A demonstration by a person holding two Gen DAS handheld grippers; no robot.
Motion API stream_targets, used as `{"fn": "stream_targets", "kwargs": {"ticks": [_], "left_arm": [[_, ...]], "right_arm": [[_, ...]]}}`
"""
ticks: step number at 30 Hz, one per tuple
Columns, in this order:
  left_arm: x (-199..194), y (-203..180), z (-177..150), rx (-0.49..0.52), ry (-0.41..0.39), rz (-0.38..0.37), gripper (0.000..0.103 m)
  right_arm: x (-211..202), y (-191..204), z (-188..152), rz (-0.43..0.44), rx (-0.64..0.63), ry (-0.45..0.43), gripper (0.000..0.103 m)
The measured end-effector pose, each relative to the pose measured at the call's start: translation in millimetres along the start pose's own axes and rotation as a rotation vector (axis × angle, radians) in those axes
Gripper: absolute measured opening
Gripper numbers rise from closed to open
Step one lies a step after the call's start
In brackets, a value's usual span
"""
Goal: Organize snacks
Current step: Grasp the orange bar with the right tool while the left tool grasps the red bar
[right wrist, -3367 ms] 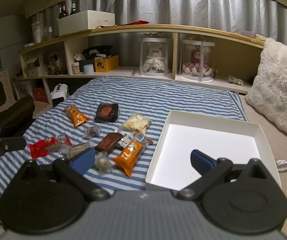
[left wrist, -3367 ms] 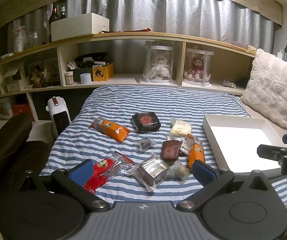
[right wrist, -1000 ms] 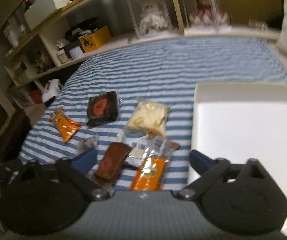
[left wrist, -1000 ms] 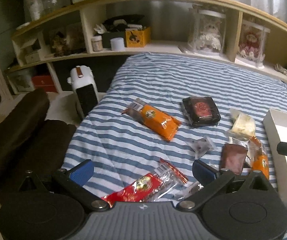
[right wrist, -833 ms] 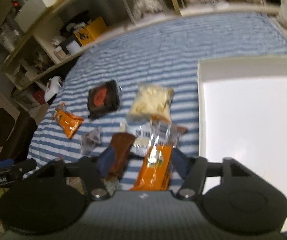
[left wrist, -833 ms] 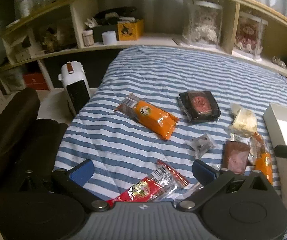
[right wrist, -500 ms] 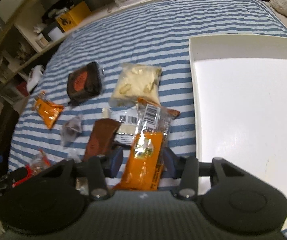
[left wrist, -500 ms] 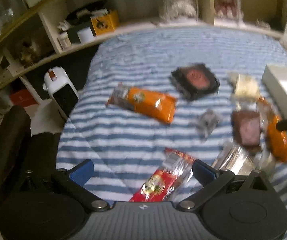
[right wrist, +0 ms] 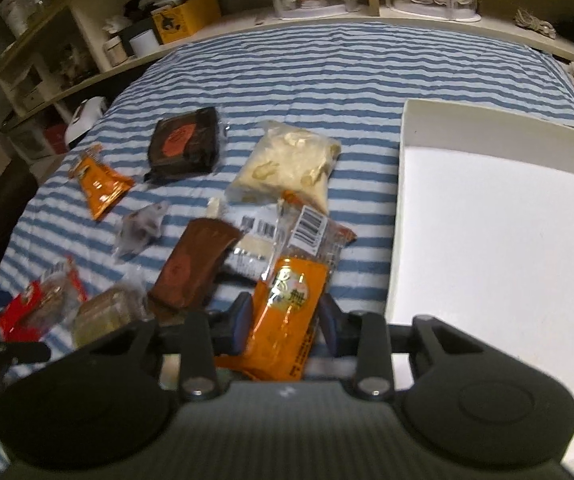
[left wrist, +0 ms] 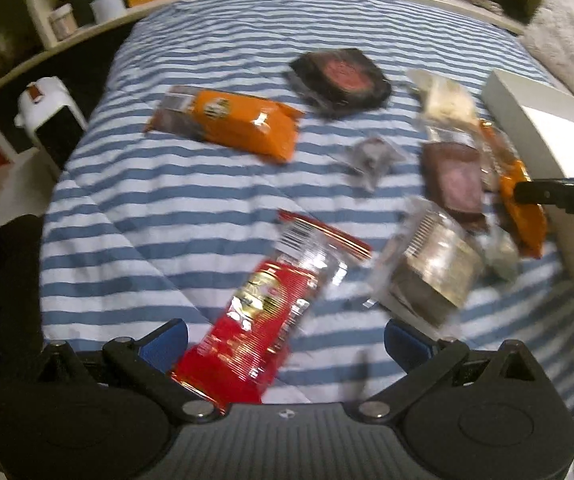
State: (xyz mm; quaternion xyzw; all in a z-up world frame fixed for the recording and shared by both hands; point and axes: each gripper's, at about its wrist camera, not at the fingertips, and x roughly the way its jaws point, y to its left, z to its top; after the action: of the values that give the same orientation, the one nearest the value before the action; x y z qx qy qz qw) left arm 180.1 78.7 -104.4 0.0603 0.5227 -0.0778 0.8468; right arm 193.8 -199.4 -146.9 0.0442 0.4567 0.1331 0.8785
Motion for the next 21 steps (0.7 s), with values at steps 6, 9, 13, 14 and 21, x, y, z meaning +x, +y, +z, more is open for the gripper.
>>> {"fn": "stream_targets", "kwargs": {"ticks": [6,9,13,14,21], "left_arm": [[-4.5,-0.3,-6.2,-0.005,0.005,-0.007,0.075],[-10.0,1.2,-7.0,-0.038,-0.003,-0.027,0.058],[-13.5,-4.2,-5.7,-0.025,-0.028,-0.031,0.058],[-13.0,-5.5,-4.9,-0.020,-0.033,-0.013,0.058],[-2.6,-15.2,4.6,0.045,-0.051,0.081,0.058]], "right_arm": [[-15.5,5.7,-15.8,0.057,-0.060,0.054,0.041],[-21.0,12.7,-23.3,0.087,-0.107,0.095,0.041],[-23.2,8.5,-28.5,0.086,-0.027,0.126,0.046],[-22.5,6.5,-29.2,0.093,0.011,0.128,0.046],[-12.1,-2.7,-28.5,0.091,0.171,0.127,0.048]]}}
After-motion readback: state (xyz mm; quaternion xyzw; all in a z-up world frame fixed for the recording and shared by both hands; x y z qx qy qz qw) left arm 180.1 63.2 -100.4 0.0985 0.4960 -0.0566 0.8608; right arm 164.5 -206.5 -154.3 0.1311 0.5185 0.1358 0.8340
